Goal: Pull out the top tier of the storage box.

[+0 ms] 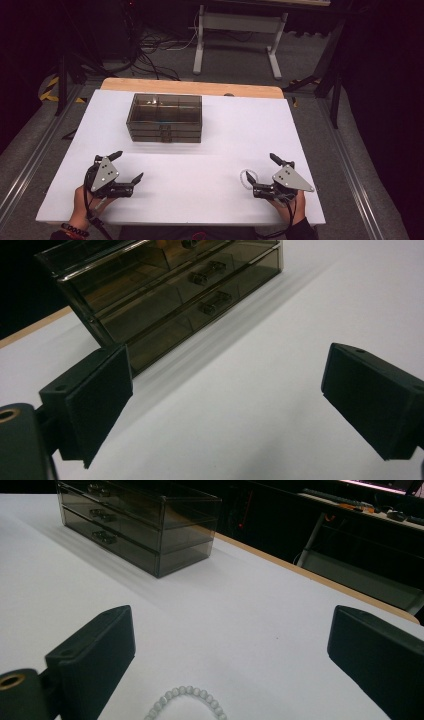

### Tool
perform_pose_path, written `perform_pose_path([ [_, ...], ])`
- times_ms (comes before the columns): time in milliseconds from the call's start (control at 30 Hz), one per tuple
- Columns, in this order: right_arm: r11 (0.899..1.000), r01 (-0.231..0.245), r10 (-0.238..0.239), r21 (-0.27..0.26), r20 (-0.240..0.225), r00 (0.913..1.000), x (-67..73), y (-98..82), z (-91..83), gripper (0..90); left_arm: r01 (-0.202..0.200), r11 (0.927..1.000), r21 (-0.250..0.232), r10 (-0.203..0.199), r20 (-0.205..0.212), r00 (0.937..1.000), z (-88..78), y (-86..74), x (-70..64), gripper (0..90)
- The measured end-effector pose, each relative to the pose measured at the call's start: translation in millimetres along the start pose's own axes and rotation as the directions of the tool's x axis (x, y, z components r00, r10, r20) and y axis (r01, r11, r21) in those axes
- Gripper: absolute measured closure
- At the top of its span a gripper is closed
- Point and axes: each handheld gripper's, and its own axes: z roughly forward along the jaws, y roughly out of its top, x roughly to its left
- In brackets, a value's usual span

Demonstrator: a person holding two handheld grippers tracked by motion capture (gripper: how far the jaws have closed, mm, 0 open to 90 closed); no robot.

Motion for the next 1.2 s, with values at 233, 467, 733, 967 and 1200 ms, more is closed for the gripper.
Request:
perform_pose_path([
  [233,1.0,-0.009,0.009,0.009,0.003,1.0,-0.3,-1.8,-1.0,6.3,-0.02,0.9998,0.005,0.02,-0.046,0.9987,5.4,3.2,-4.5,12.3],
  [467,1.0,0.008,-0.007,0.02,-0.006,1.0,1.3,-0.9,3.9,6.3,-0.022,0.9997,-0.002,0.022,-0.055,0.9982,18.5,9.8,-3.9,16.1],
  [733,0.998,0.039,-0.039,0.051,-0.001,0.9992,3.9,-4.5,8.7,6.9,-0.086,0.9963,-0.008,0.084,-0.115,0.9898,40.1,28.5,-7.4,31.4],
  [967,0.996,0.085,-0.084,0.041,-0.031,0.996,6.3,-8.7,9.9,12.9,-0.073,0.9971,-0.023,0.068,-0.171,0.9829,75.3,40.0,-8.6,38.0],
  [1200,0.995,0.08,-0.077,0.054,-0.045,0.996,6.2,-10.7,13.2,12.3,-0.095,0.9925,-0.077,0.077,-0.209,0.9749,91.2,45.9,-8.0,47.6],
])
